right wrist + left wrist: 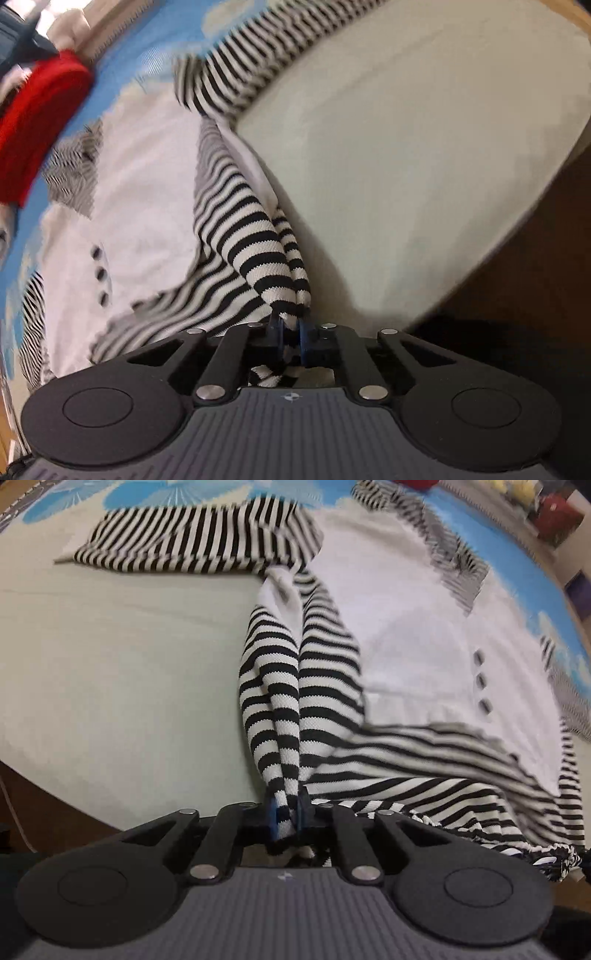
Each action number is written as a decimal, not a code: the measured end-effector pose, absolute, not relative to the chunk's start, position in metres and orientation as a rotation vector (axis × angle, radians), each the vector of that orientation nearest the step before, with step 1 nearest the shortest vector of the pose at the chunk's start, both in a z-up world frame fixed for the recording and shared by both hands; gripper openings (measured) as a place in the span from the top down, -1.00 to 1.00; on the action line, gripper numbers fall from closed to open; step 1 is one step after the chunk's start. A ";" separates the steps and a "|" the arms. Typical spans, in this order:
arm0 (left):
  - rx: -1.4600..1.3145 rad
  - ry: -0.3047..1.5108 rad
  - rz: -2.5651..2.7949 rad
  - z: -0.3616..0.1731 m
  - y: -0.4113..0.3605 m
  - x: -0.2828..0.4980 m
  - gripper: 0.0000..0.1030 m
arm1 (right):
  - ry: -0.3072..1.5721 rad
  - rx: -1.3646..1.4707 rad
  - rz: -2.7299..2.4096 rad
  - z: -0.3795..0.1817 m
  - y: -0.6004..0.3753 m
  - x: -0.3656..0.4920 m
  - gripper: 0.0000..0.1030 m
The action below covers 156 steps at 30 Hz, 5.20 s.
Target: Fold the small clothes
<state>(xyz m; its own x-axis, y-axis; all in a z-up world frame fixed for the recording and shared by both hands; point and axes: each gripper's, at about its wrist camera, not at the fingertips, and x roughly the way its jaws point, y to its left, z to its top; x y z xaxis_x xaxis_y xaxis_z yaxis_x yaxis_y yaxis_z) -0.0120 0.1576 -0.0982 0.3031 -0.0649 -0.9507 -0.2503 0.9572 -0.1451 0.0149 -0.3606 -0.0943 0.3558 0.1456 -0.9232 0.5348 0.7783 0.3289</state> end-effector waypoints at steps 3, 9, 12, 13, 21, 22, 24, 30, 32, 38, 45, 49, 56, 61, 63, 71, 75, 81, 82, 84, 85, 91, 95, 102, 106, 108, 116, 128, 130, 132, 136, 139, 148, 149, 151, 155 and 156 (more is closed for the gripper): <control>-0.252 1.281 0.148 -0.099 0.154 -0.005 0.20 | 1.236 0.565 -0.314 -0.101 -0.354 0.025 0.58; -0.134 1.082 0.076 -0.068 0.132 -0.005 0.15 | 1.020 0.359 -0.262 -0.067 -0.330 0.026 0.16; -0.059 1.115 0.063 -0.080 0.120 -0.001 0.15 | 0.996 0.373 -0.272 -0.070 -0.334 0.030 0.16; -0.048 1.174 0.060 -0.089 0.120 0.000 0.15 | 1.023 0.418 -0.265 -0.078 -0.339 0.033 0.16; -0.083 1.200 0.080 -0.092 0.128 0.000 0.08 | 1.249 0.360 -0.279 -0.117 -0.340 0.039 -0.05; -0.133 1.240 0.074 -0.097 0.133 0.002 0.08 | 1.256 0.350 -0.280 -0.116 -0.339 0.041 -0.07; -0.233 1.348 0.083 -0.115 0.142 0.004 0.14 | 1.226 0.375 -0.290 -0.112 -0.339 0.037 -0.07; -0.216 1.008 0.105 -0.045 0.153 0.021 0.16 | 0.929 0.366 -0.299 -0.055 -0.340 0.035 -0.06; -0.219 0.926 0.124 -0.021 0.164 0.038 0.16 | 0.853 0.350 -0.276 -0.043 -0.336 0.038 -0.06; -0.290 0.813 0.264 0.004 0.240 0.116 0.16 | 0.722 0.267 -0.212 -0.022 -0.317 0.049 -0.02; -0.373 0.861 0.429 -0.069 0.341 0.163 0.10 | 0.645 0.036 -0.042 0.013 -0.270 0.092 -0.01; -0.530 0.932 0.573 -0.102 0.394 0.169 0.08 | 0.681 -0.018 0.042 0.037 -0.237 0.144 -0.01; -0.583 0.954 0.660 -0.118 0.416 0.179 0.02 | 0.655 0.040 0.134 0.054 -0.179 0.234 -0.03; -0.579 0.987 0.673 -0.120 0.414 0.181 -0.01 | 0.733 0.075 0.138 0.014 -0.164 0.261 -0.04; -0.546 1.004 0.682 -0.124 0.410 0.186 -0.01 | 0.837 0.089 0.110 0.002 -0.161 0.272 -0.04; -0.420 0.909 0.690 -0.080 0.361 0.213 0.93 | 0.765 0.078 0.086 0.011 -0.181 0.280 -0.04; -0.420 0.767 0.466 -0.019 0.296 0.231 0.93 | 0.800 0.122 0.066 -0.001 -0.202 0.277 -0.04; -0.406 0.791 -0.228 0.021 0.124 0.249 0.82 | 0.843 0.198 0.025 -0.016 -0.227 0.277 0.14; -0.388 0.853 -0.358 0.018 0.100 0.251 0.66 | 0.854 0.227 0.021 -0.019 -0.232 0.279 0.21; -0.293 0.930 -0.527 0.013 0.063 0.250 0.43 | 0.878 0.279 0.000 -0.025 -0.241 0.283 0.21; -0.241 0.923 -0.488 0.013 0.057 0.249 0.37 | 0.889 0.295 -0.011 -0.029 -0.245 0.285 0.21; -0.238 0.991 -0.124 -0.017 0.103 0.282 0.33 | 0.958 0.431 -0.042 -0.052 -0.256 0.298 0.20; -0.233 1.046 0.060 -0.031 0.133 0.297 0.33 | 1.006 0.552 -0.166 -0.070 -0.277 0.304 0.19; -0.398 1.010 0.163 -0.023 0.184 0.310 0.33 | 1.096 0.632 -0.237 -0.103 -0.289 0.309 0.16; -0.415 1.014 0.192 -0.024 0.199 0.311 0.33 | 1.119 0.571 -0.183 -0.107 -0.272 0.310 0.52; -0.414 1.017 0.207 -0.025 0.206 0.308 0.33 | 1.118 0.579 -0.165 -0.106 -0.270 0.309 0.83; -0.336 1.069 0.090 -0.034 0.190 0.305 0.31 | 0.907 0.558 -0.157 -0.055 -0.272 0.296 0.87; -0.062 1.222 -0.231 -0.070 0.112 0.294 0.27 | 1.008 0.587 -0.117 -0.079 -0.269 0.303 0.09; -0.014 1.270 -0.219 -0.089 0.105 0.291 0.26 | 1.155 0.647 -0.164 -0.105 -0.275 0.307 0.09; 0.054 1.330 -0.188 -0.112 0.098 0.288 0.25 | 1.162 0.681 -0.201 -0.110 -0.282 0.303 0.19; 0.118 1.285 -0.164 -0.104 0.084 0.286 0.24 | 1.073 0.628 -0.193 -0.085 -0.289 0.306 0.15; 0.112 1.216 -0.186 -0.087 0.075 0.287 0.18 | 0.997 0.642 -0.230 -0.071 -0.315 0.305 0.14; 0.085 1.178 -0.200 -0.074 0.056 0.289 0.18 | 0.776 0.774 -0.590 -0.069 -0.474 0.262 0.14; 0.086 1.180 -0.196 -0.075 0.057 0.289 0.18 | 0.748 0.794 -0.647 -0.072 -0.493 0.255 0.14; 0.084 1.180 -0.190 -0.072 0.058 0.289 0.18 | 0.696 0.868 -0.733 -0.083 -0.526 0.243 0.14; 0.075 1.172 -0.167 -0.069 0.064 0.292 0.12 | 0.645 0.948 -0.788 -0.111 -0.562 0.238 0.10; 0.068 1.168 -0.163 -0.067 0.065 0.293 0.12 | 0.646 0.968 -0.792 -0.119 -0.567 0.237 0.11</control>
<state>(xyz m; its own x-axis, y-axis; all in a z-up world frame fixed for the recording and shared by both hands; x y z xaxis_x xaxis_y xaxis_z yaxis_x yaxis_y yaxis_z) 0.2929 0.0650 -0.0673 0.3816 -0.0924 -0.9197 0.1626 0.9862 -0.0316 0.2370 -0.5667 -0.1186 0.5582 -0.2907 -0.7771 0.8196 0.3387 0.4620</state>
